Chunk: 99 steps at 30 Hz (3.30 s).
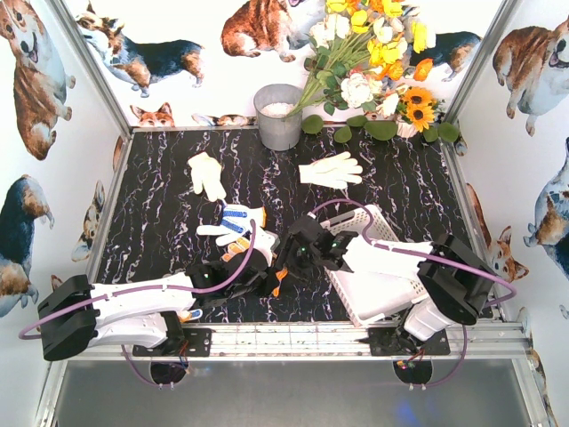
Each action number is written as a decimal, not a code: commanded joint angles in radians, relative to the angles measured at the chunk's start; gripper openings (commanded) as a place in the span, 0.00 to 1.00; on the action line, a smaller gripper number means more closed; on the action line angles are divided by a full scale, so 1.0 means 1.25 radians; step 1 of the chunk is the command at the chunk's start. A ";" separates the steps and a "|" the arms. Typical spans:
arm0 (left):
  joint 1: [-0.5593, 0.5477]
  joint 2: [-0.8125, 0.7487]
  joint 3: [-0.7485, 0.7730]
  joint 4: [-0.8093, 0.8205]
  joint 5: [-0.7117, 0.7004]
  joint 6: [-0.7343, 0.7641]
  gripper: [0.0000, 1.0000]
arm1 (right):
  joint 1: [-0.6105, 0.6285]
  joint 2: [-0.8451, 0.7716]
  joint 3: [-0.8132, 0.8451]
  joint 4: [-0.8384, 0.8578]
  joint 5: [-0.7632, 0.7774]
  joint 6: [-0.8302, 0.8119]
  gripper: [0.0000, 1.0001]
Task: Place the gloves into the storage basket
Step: Pick up the glove from the center of the board, then place the glove in the bin.
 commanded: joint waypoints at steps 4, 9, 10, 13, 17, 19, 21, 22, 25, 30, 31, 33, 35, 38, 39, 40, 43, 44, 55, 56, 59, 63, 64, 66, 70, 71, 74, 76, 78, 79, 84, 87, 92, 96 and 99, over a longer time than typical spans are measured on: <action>0.007 -0.009 0.029 0.031 0.000 0.000 0.00 | 0.019 0.024 0.012 0.036 0.014 -0.003 0.44; 0.007 -0.019 0.031 0.033 -0.003 0.002 0.00 | 0.025 0.031 0.018 0.023 0.016 -0.010 0.29; 0.007 -0.020 0.031 0.032 -0.003 0.002 0.00 | 0.025 0.029 0.019 0.022 0.017 -0.011 0.25; 0.009 -0.027 0.031 0.028 0.000 -0.001 0.00 | 0.025 0.017 0.025 0.011 0.028 -0.016 0.07; 0.012 -0.049 0.029 0.015 -0.004 -0.005 0.26 | 0.025 0.006 0.033 -0.012 0.035 -0.023 0.00; 0.016 -0.068 0.025 0.004 -0.006 -0.005 0.41 | 0.025 0.003 0.035 -0.011 0.033 -0.021 0.00; 0.019 -0.088 0.024 -0.014 -0.016 -0.005 0.57 | 0.023 -0.001 0.040 -0.015 0.032 -0.023 0.00; 0.020 -0.100 0.023 -0.024 -0.022 -0.005 0.63 | 0.022 -0.002 0.045 -0.021 0.033 -0.025 0.00; 0.031 -0.136 0.018 -0.048 -0.038 -0.005 0.80 | 0.010 -0.011 0.057 -0.037 0.030 -0.037 0.00; 0.082 -0.170 0.018 -0.097 -0.045 -0.015 0.93 | -0.021 -0.028 0.071 -0.061 0.011 -0.062 0.00; 0.096 -0.169 0.021 -0.104 -0.040 -0.022 0.94 | -0.027 -0.030 0.076 -0.070 0.005 -0.070 0.00; 0.127 -0.166 0.024 -0.105 -0.025 -0.032 0.95 | -0.040 -0.036 0.091 -0.093 -0.004 -0.087 0.00; 0.158 -0.160 0.027 -0.096 -0.012 -0.043 0.96 | -0.054 -0.044 0.103 -0.114 -0.010 -0.099 0.00; 0.201 -0.139 0.031 -0.073 0.015 -0.054 0.96 | -0.082 -0.062 0.114 -0.123 -0.021 -0.100 0.00; 0.211 -0.129 0.033 -0.062 0.021 -0.055 0.96 | -0.089 -0.068 0.117 -0.123 -0.022 -0.097 0.00; 0.220 -0.119 0.034 -0.049 0.023 -0.057 0.96 | -0.098 -0.072 0.121 -0.124 -0.023 -0.095 0.00; 0.254 -0.084 0.044 -0.009 0.038 -0.063 0.96 | -0.121 -0.075 0.135 -0.130 -0.026 -0.099 0.00; 0.263 -0.068 0.053 -0.001 0.038 -0.066 0.96 | -0.128 -0.075 0.140 -0.135 -0.028 -0.102 0.00; 0.291 0.055 0.145 0.064 0.052 0.016 0.97 | -0.259 -0.076 0.203 -0.163 -0.040 -0.094 0.00; 0.291 0.061 0.155 0.057 0.051 0.027 0.97 | -0.274 -0.073 0.212 -0.167 -0.045 -0.093 0.00; 0.291 0.073 0.176 0.051 0.052 0.042 0.97 | -0.313 -0.069 0.232 -0.180 -0.049 -0.088 0.00; 0.291 0.078 0.177 0.068 0.065 0.043 0.98 | -0.352 -0.081 0.239 -0.179 -0.038 -0.085 0.00; 0.291 0.077 0.174 0.073 0.067 0.042 0.98 | -0.362 -0.086 0.240 -0.180 -0.038 -0.086 0.00; 0.291 0.076 0.169 0.074 0.067 0.041 0.98 | -0.383 -0.097 0.239 -0.186 -0.038 -0.091 0.00; 0.291 0.065 0.161 0.066 0.060 0.044 0.98 | -0.428 -0.129 0.234 -0.213 -0.038 -0.114 0.00; 0.291 0.062 0.161 0.062 0.056 0.045 0.99 | -0.441 -0.139 0.232 -0.223 -0.038 -0.121 0.00; 0.291 0.058 0.160 0.053 0.051 0.047 0.98 | -0.478 -0.177 0.216 -0.253 -0.042 -0.137 0.00; 0.291 0.058 0.160 0.048 0.049 0.048 0.99 | -0.503 -0.208 0.201 -0.270 -0.043 -0.144 0.00; 0.291 0.058 0.159 0.041 0.046 0.049 0.99 | -0.523 -0.240 0.187 -0.293 -0.045 -0.154 0.00; 0.291 0.057 0.158 0.039 0.045 0.051 0.99 | -0.532 -0.262 0.181 -0.307 -0.046 -0.159 0.00; 0.292 0.037 0.152 0.022 0.034 0.053 1.00 | -0.556 -0.349 0.156 -0.399 -0.036 -0.199 0.00; 0.295 0.023 0.147 0.008 0.038 0.056 1.00 | -0.571 -0.382 0.160 -0.476 -0.037 -0.238 0.00; 0.301 0.007 0.140 -0.008 0.040 0.065 1.00 | -0.575 -0.405 0.143 -0.535 -0.060 -0.262 0.00; 0.305 0.003 0.147 -0.026 0.035 0.080 1.00 | -0.576 -0.418 0.122 -0.564 -0.056 -0.274 0.00; 0.305 0.003 0.143 -0.004 0.064 0.098 1.00 | -0.578 -0.425 0.111 -0.574 -0.052 -0.281 0.00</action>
